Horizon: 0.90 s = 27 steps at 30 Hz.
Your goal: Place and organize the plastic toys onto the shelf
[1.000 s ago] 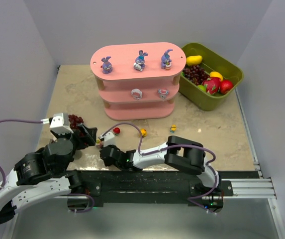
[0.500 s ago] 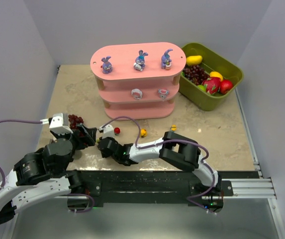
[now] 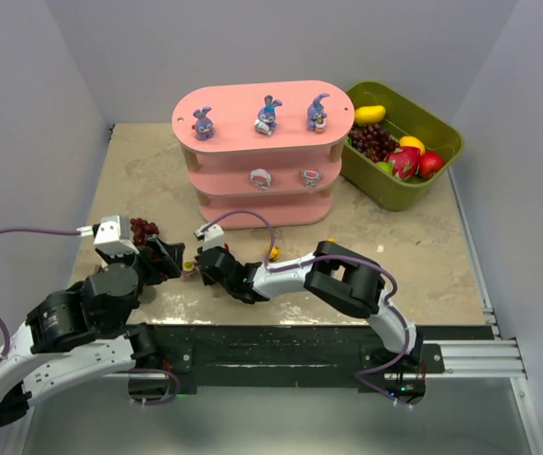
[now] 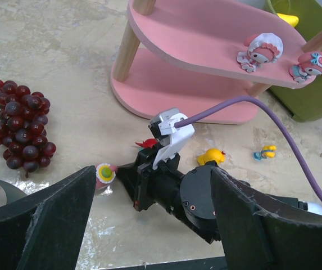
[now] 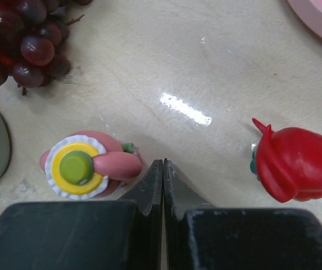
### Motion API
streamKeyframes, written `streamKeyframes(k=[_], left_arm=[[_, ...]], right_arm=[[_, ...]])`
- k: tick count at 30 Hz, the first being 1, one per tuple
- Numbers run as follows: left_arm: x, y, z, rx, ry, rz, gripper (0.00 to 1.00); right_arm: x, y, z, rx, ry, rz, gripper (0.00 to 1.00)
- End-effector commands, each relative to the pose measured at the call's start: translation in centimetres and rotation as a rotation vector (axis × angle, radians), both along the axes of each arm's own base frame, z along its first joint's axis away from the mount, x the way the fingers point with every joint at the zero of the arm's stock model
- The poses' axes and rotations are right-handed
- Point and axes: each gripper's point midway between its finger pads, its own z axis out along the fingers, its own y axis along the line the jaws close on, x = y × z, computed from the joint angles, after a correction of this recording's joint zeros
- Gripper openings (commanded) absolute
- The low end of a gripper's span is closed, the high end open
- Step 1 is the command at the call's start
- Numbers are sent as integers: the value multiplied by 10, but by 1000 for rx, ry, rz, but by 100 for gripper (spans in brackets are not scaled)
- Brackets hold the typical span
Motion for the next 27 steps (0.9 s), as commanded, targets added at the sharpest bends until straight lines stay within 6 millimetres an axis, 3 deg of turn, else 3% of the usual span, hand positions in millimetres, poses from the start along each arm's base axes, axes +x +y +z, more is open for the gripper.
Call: streamKeyframes(k=[1,4,8,11,16,21,22,23,27], left_arm=[[2,4,3,-6,-11,33,86],[2,5,3,-10,-13,33,87],[2,6,3,-13,-16,38,86],[2,6,2,-9,-15,39,87],[2,7,2,-11,-17,40,87],[3,7,3,-7,-19,44,87],[3,7,3,-6,-20,45,87],[3,7,3,-6,-20,45,87],[3,8,4,-5,-24,46,87]], right_arm=[[0,-13,1,-40,-51,24,0],[-2,-28,9,-42,-63,-2,3],[-13,-45,9,-63,-58,21,22],[-26,-43,13,-67,-66,95,36],[-44,-33,15,-57,-76,181,59],[-55,-10,21,-38,-84,216,71],[-57,-9,11,-69,-74,222,73],[-56,0,19,-53,-84,219,74],[-51,12,13,-59,-89,183,82]])
